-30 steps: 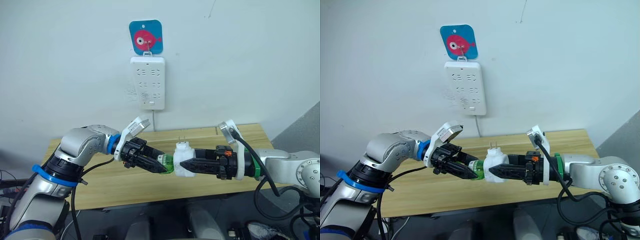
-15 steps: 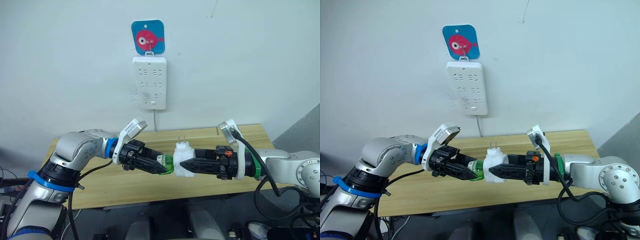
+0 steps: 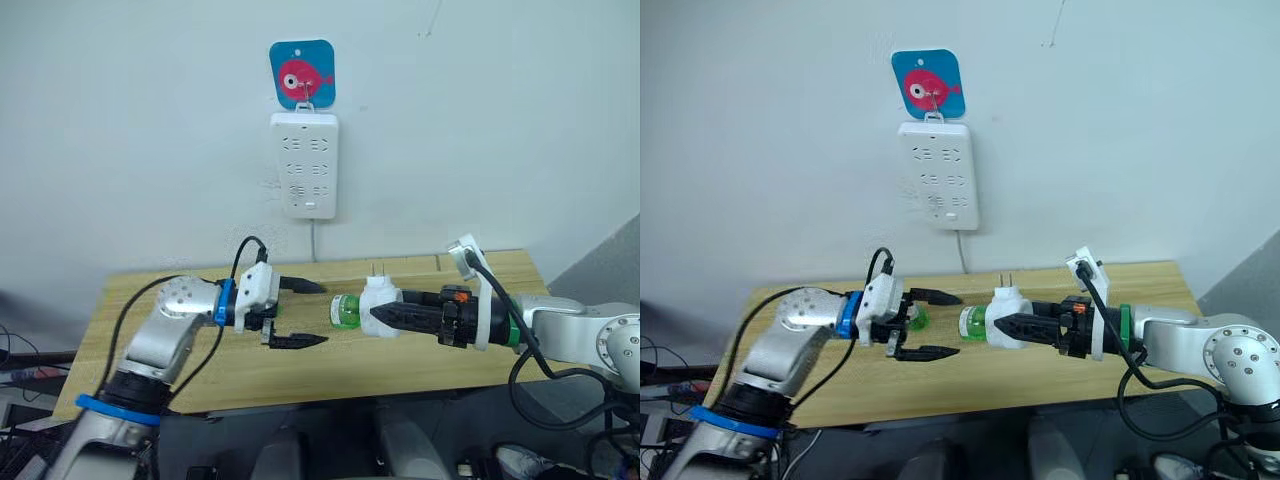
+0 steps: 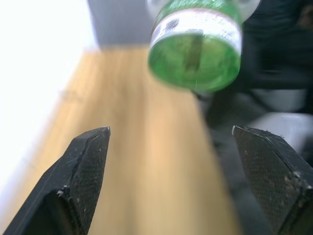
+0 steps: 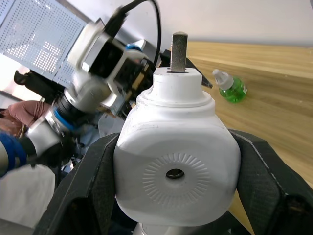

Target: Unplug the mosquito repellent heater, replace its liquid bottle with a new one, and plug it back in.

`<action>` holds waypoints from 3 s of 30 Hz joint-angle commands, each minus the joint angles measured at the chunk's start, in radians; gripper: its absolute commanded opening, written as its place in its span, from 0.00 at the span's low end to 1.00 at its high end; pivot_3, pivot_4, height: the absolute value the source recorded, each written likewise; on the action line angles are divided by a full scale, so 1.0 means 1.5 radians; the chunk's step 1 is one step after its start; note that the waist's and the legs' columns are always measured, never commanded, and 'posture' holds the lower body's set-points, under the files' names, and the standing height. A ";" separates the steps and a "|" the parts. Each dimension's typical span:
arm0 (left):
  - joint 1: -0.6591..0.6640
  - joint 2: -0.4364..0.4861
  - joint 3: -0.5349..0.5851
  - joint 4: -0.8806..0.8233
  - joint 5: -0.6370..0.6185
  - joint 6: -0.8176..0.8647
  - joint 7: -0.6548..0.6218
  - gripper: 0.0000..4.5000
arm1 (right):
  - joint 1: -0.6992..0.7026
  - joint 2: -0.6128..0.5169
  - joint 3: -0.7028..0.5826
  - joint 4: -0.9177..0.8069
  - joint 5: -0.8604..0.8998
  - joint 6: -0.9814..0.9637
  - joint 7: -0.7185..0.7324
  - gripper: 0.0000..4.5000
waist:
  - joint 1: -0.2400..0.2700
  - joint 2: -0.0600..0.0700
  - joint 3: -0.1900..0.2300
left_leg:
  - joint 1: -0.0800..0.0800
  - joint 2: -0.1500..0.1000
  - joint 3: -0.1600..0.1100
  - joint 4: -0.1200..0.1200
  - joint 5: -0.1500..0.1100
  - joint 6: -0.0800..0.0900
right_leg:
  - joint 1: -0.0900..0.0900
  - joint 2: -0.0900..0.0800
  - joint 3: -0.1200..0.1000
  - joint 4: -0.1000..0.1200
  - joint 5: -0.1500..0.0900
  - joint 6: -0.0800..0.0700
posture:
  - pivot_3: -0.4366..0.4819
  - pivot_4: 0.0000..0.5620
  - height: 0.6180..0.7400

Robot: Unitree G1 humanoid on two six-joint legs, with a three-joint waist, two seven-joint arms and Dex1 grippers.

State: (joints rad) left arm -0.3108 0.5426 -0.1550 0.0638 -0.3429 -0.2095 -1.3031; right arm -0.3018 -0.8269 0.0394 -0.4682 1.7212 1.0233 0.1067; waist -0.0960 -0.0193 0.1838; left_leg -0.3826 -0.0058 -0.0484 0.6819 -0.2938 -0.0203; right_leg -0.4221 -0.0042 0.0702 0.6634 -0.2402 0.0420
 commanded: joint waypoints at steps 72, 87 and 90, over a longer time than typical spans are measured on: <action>0.060 0.094 -0.024 -0.186 -0.068 0.387 0.041 0.49 | -0.169 0.143 0.046 0.479 -0.749 0.123 -0.104 0.66 | -0.001 0.000 0.001 | 0.001 -0.001 0.002 -0.001 0.000 0.000 | -0.001 0.003 0.000 0.001 0.000 0.000 | 0.35 0.31 0.94; 0.060 0.080 -0.028 -0.153 -0.047 0.356 0.026 0.49 | -0.149 0.220 -0.078 0.429 -0.848 0.174 -0.105 1.00 | -0.008 0.000 0.001 | 0.001 -0.001 0.001 -0.001 0.000 0.001 | -0.001 0.003 -0.001 0.001 0.000 0.000 | 0.30 0.30 0.94; 0.061 0.073 -0.020 -0.145 -0.047 0.345 0.035 0.49 | -0.130 0.213 -0.119 0.287 -0.839 0.219 -0.101 1.00 | -0.010 0.000 0.001 | 0.000 -0.001 0.001 -0.001 0.000 0.001 | -0.001 0.002 -0.001 0.001 0.000 0.000 | 0.30 0.30 0.94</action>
State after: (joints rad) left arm -0.2196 0.6603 -0.1932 -0.1448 -0.4142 0.3337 -1.2543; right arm -0.4954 -0.4943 -0.0796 0.0980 0.4543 1.3167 -0.0454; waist -0.1116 -0.0192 0.1852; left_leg -0.3821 -0.0068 -0.0476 0.6798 -0.2944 -0.0192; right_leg -0.4236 -0.0006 0.0690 0.6648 -0.2403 0.0419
